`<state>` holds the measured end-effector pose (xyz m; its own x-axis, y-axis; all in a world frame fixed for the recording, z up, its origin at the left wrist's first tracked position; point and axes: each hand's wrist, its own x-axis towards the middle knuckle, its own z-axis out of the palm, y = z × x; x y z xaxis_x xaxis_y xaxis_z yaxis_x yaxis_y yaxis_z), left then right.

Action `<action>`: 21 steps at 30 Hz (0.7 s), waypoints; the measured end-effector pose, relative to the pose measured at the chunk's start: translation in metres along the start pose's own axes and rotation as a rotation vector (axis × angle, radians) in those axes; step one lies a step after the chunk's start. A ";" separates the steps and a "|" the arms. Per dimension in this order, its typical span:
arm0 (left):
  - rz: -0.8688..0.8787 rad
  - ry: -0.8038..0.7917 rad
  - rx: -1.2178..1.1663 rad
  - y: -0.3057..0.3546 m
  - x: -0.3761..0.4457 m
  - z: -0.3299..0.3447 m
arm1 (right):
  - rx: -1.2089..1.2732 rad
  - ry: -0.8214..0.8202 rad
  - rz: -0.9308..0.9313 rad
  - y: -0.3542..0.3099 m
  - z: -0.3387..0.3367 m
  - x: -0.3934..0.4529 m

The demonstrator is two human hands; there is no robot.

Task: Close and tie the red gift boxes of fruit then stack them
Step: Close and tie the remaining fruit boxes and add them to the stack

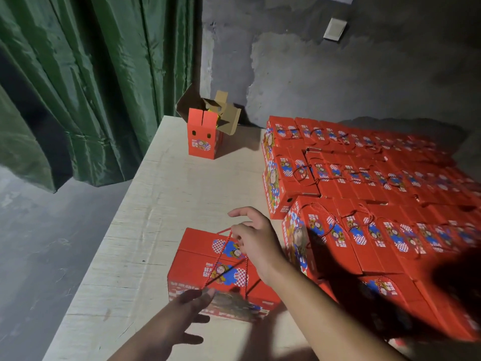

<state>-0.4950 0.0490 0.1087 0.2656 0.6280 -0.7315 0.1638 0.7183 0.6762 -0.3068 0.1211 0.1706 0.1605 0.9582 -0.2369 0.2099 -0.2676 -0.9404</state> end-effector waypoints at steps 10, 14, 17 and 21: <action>0.397 -0.139 0.144 0.006 0.041 0.009 | 0.117 0.005 -0.044 -0.023 -0.010 0.004; 0.676 -0.104 0.488 -0.004 0.065 0.018 | 0.237 0.013 -0.029 -0.028 -0.016 0.014; 0.697 0.024 0.638 -0.008 0.082 0.025 | 0.308 0.006 -0.032 -0.026 -0.016 0.022; 0.753 0.140 0.665 0.001 0.094 0.029 | 0.319 -0.019 -0.038 -0.018 -0.018 0.030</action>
<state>-0.4423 0.0997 0.0432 0.4109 0.9090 -0.0698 0.5070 -0.1642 0.8462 -0.2887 0.1530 0.1849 0.1393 0.9695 -0.2019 -0.0977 -0.1894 -0.9770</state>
